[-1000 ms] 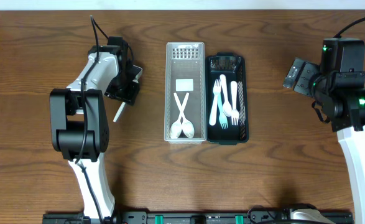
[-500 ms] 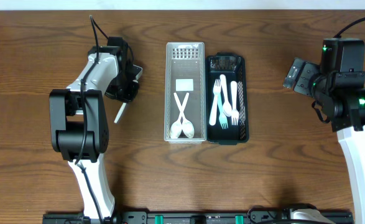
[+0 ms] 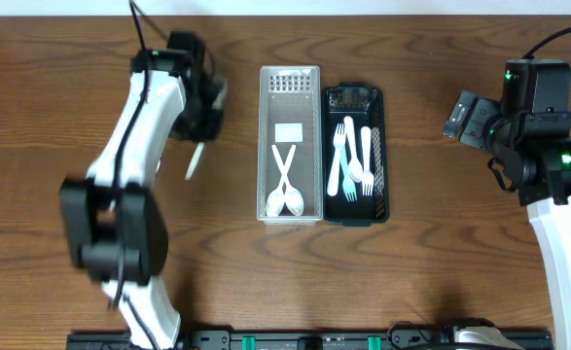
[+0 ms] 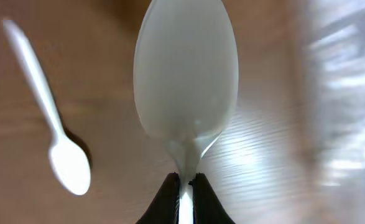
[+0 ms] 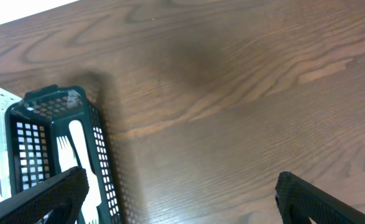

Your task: Pack container

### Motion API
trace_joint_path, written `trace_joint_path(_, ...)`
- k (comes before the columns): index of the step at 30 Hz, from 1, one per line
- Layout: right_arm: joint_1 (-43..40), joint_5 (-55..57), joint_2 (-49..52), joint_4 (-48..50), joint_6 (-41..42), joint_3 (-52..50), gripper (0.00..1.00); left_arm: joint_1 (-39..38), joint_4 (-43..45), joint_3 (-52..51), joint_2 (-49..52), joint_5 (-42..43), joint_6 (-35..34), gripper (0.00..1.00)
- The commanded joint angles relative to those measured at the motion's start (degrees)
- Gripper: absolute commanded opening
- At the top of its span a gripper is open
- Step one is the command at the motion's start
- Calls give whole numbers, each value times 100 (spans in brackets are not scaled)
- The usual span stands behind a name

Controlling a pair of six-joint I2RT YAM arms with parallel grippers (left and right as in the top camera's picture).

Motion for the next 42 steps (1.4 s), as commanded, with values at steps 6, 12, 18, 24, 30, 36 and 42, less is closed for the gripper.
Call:
trace_joint_path(6,-42,46,11,-4,-66,22,99,-1379,109,116,-901,745,-1545,6)
trace_joint_path(12,-42,46,11,-4,-66,22,99,-2015,728,-369,-496,739,-2732,6)
trace_joint_path(18,-44,44,11,-4,-66,24,99,-2081,909,-437,210,745,-3132,16)
trace_joint_path(24,-42,46,11,-4,-68,22,99,-1991,789,-282,140,743,-2822,69)
trace_joint_path(30,-42,44,11,-4,-66,22,99,-1591,437,24,-623,654,-1510,98)
trace_joint_path(36,-42,46,11,-4,-66,24,99,-647,-42,22,-1147,-400,-1224,98)
trace_joint_path(42,-42,46,11,-4,-68,24,99,538,-81,-122,-925,-691,-756,98)
